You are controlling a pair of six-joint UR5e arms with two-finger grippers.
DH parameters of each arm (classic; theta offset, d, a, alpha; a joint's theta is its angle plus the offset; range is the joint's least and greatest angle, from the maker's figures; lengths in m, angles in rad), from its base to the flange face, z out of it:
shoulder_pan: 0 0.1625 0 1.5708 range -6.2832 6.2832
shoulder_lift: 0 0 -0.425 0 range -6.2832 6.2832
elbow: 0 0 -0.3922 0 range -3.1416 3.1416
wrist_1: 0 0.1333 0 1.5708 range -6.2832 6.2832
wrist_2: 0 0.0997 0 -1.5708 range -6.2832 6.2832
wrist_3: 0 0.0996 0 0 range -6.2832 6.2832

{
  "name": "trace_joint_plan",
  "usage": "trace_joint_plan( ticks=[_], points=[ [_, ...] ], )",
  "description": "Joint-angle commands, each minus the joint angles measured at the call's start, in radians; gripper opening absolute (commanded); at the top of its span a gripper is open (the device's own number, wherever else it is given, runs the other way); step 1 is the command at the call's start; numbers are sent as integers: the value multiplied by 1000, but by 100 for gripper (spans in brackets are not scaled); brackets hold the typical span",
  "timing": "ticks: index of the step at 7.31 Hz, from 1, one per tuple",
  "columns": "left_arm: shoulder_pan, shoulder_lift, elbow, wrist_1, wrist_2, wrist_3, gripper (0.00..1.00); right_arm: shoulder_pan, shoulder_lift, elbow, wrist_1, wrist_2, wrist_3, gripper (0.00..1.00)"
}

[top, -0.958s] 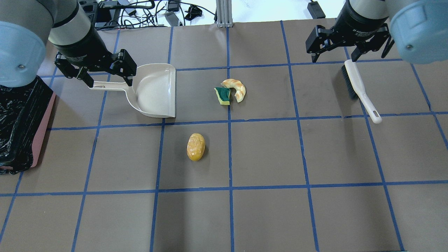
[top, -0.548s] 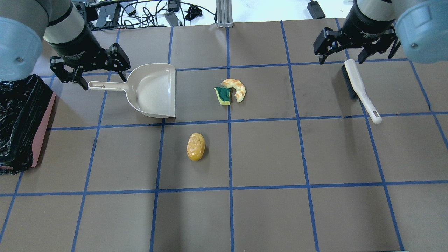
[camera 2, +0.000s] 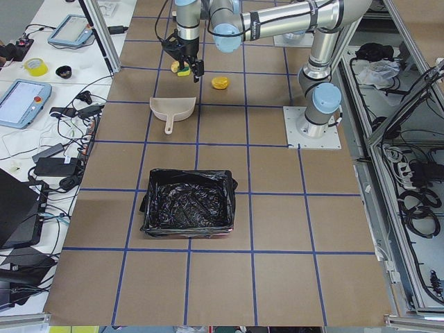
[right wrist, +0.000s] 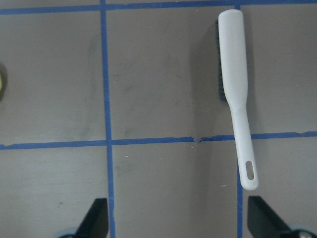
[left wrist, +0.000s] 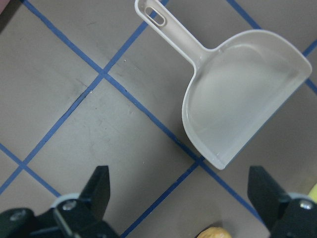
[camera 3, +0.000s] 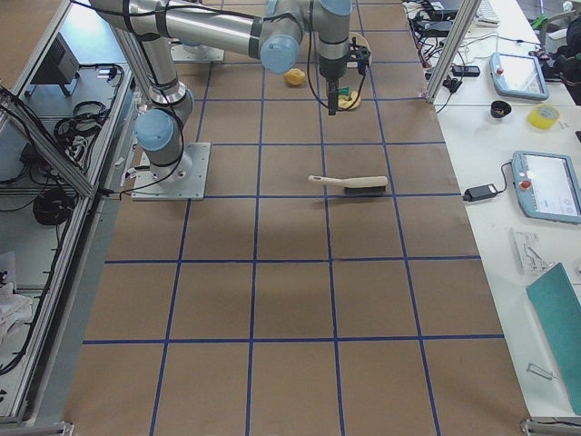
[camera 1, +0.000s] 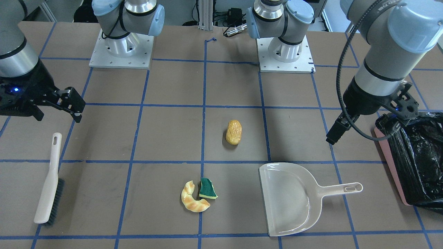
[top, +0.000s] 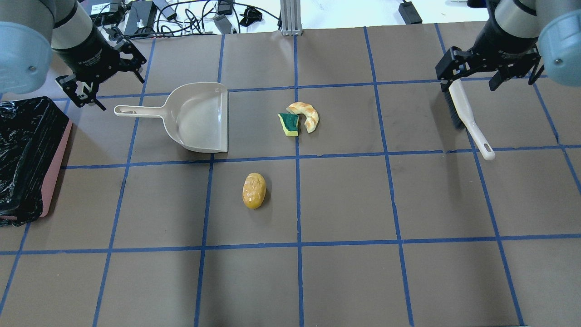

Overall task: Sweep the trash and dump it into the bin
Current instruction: 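Lower the left gripper to the dustpan handle while the right gripper descends to the brush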

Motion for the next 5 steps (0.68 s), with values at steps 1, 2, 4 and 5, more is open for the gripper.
trace_joint_plan(
  ticks=[1,2,4,5],
  points=[
    [10,-74,56,40,49,-265,99,-94,44,82,-128,11,-116,100],
    [10,-106,64,40,113,-365,98,-97,48,102,-154,1,-132,100],
    [10,-170,64,40,132,-491,99,-119,118,105,-173,-37,-150,100],
    [10,-192,69,51,132,-557,99,-119,166,105,-219,-47,-150,100]
  ],
)
